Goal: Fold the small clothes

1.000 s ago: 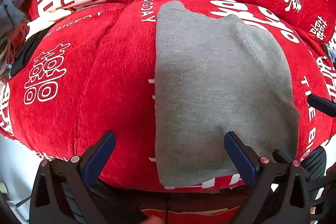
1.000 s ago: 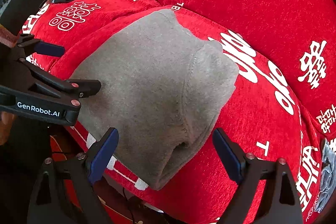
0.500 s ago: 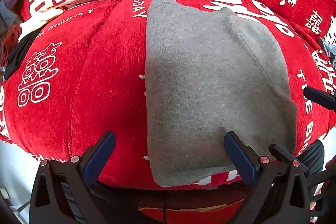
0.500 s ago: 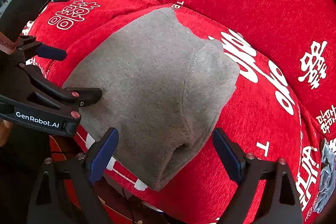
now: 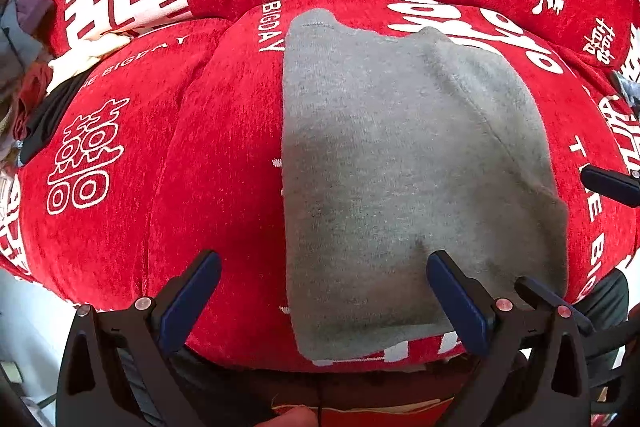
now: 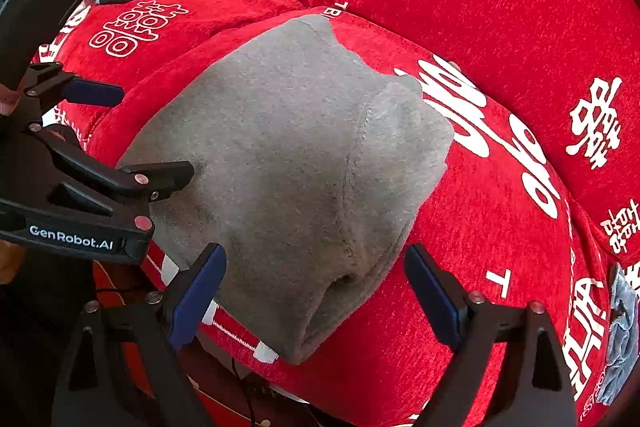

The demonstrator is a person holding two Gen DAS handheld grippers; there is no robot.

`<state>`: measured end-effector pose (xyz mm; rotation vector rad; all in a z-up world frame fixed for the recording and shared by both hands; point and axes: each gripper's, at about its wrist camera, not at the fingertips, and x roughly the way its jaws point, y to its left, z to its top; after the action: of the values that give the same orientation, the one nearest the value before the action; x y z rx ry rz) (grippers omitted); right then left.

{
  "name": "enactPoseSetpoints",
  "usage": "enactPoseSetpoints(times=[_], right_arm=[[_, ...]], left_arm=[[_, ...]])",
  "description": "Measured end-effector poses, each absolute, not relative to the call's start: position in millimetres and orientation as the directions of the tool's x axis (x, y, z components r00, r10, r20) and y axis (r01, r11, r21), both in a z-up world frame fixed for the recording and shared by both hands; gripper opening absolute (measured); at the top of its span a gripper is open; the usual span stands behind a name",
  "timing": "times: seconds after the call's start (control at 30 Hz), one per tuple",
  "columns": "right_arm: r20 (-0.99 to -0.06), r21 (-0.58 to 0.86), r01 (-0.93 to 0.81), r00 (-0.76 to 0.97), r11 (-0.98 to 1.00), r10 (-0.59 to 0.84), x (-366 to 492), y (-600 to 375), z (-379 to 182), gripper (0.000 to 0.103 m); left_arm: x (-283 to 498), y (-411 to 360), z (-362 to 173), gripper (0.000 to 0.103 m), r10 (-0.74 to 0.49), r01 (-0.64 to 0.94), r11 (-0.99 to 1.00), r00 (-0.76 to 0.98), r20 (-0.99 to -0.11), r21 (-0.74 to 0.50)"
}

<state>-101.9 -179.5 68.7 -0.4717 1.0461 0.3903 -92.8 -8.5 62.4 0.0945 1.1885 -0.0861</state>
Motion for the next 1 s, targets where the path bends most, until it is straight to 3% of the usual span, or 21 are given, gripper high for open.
enactPoseSetpoints(times=[1.0], right_arm=[[-0.887,-0.180,-0.514,0.453,0.839,0.087,-106.1,-179.4,68.3,0.092]], left_arm=[[-96.0,-12.8,63.8,0.103,-0.050,0.124,0.992,0.355,-0.934,-0.006]])
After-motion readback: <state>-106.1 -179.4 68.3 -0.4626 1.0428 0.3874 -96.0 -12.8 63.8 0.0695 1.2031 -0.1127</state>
